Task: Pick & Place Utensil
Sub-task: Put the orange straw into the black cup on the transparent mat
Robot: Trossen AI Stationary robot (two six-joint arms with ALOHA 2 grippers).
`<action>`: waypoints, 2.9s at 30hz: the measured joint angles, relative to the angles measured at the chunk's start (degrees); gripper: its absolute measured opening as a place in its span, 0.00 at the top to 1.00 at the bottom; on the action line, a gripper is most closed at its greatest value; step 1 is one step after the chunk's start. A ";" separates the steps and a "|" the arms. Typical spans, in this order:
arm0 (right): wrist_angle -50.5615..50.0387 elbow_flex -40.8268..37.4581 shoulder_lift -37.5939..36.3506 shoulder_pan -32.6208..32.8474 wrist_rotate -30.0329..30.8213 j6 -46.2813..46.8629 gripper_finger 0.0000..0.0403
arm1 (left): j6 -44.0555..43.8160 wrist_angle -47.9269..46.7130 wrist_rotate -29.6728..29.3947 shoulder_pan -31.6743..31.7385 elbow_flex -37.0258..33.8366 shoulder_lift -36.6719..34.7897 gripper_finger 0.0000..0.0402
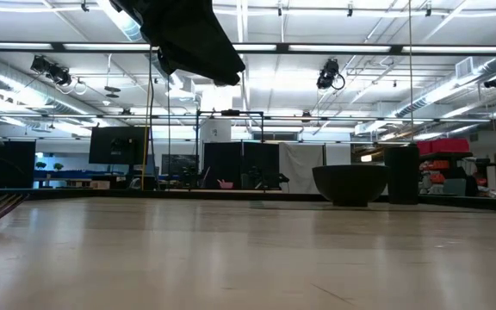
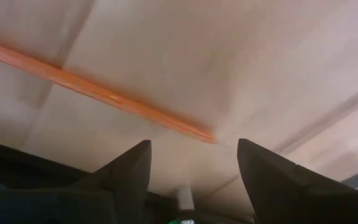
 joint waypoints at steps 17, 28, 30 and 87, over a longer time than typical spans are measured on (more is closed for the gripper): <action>6.85 0.02 0.00 0.34 -1.37 0.15 0.45 | -0.04 -0.01 0.21 -0.02 0.00 0.00 0.65; 6.06 0.02 0.02 -0.46 2.66 2.37 0.64 | -0.04 -0.02 0.22 -0.02 0.00 0.00 0.65; 6.10 0.02 0.02 -1.02 2.18 2.13 0.66 | -0.04 -0.01 0.22 -0.02 0.00 0.00 0.65; 31.44 7.13 6.95 -7.63 2.64 5.92 0.89 | -0.40 0.00 -2.13 -0.55 -0.02 0.00 0.65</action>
